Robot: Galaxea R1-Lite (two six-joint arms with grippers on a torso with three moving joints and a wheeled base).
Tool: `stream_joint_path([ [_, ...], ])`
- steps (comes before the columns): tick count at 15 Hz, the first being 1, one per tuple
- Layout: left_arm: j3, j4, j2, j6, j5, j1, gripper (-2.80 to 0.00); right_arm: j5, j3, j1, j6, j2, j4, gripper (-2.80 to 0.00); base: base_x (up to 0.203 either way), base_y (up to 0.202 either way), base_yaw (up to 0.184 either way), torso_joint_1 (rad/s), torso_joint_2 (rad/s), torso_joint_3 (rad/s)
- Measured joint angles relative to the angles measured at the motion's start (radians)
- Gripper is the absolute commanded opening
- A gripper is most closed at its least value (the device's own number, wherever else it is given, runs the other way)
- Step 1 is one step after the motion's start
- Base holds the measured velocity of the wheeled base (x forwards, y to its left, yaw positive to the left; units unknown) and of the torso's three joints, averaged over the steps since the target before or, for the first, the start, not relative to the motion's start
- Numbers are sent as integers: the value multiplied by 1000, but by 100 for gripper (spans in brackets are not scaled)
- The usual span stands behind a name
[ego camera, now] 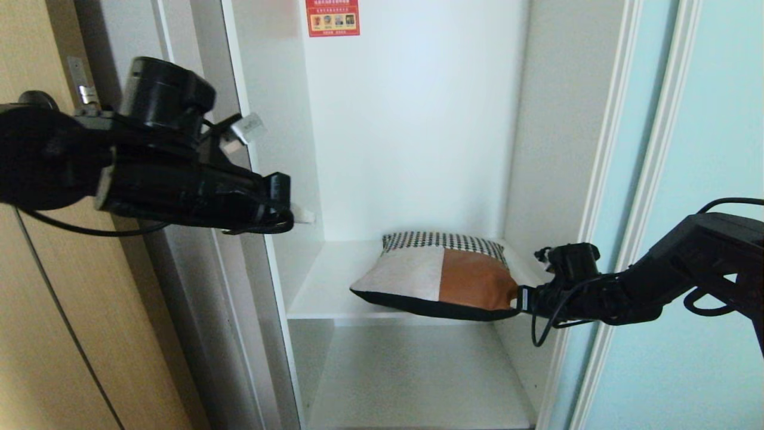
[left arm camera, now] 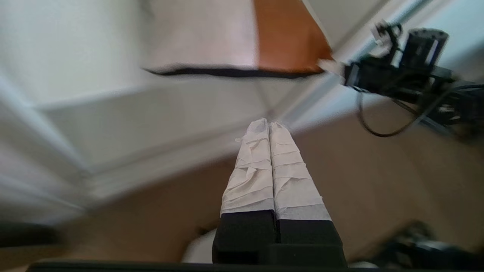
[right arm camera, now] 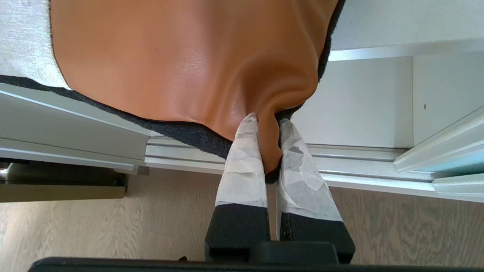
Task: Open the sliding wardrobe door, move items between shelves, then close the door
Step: Place the pillow on the lower shelf
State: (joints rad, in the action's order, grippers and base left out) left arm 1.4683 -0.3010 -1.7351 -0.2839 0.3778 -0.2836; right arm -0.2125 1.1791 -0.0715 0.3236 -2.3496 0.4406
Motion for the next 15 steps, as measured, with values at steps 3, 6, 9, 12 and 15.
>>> stream_joint_path([
  [3, 135, -21, -185, -116, 40, -26, -280, -19, -1, 8, 1, -7, 5, -280, 0, 0, 0, 0, 0, 0],
  [6, 248, -29, -346, -200, 46, -23, -280, -35, -1, 30, 3, -10, 14, -280, 0, 0, 0, 0, 0, 0],
  [9, 365, -87, -482, -230, 43, 6, -280, -50, -5, 47, 3, -8, 15, -280, 0, 0, 0, 0, 0, 0],
  [12, 434, -106, -589, -229, 37, 38, -280, -52, -25, 49, 2, -5, 37, -280, 0, 0, 0, 0, 0, 0],
  [15, 457, -95, -676, -192, 36, 68, 0, -52, -42, 49, 2, -8, 71, -280, 0, 0, 0, 0, 0, 0],
])
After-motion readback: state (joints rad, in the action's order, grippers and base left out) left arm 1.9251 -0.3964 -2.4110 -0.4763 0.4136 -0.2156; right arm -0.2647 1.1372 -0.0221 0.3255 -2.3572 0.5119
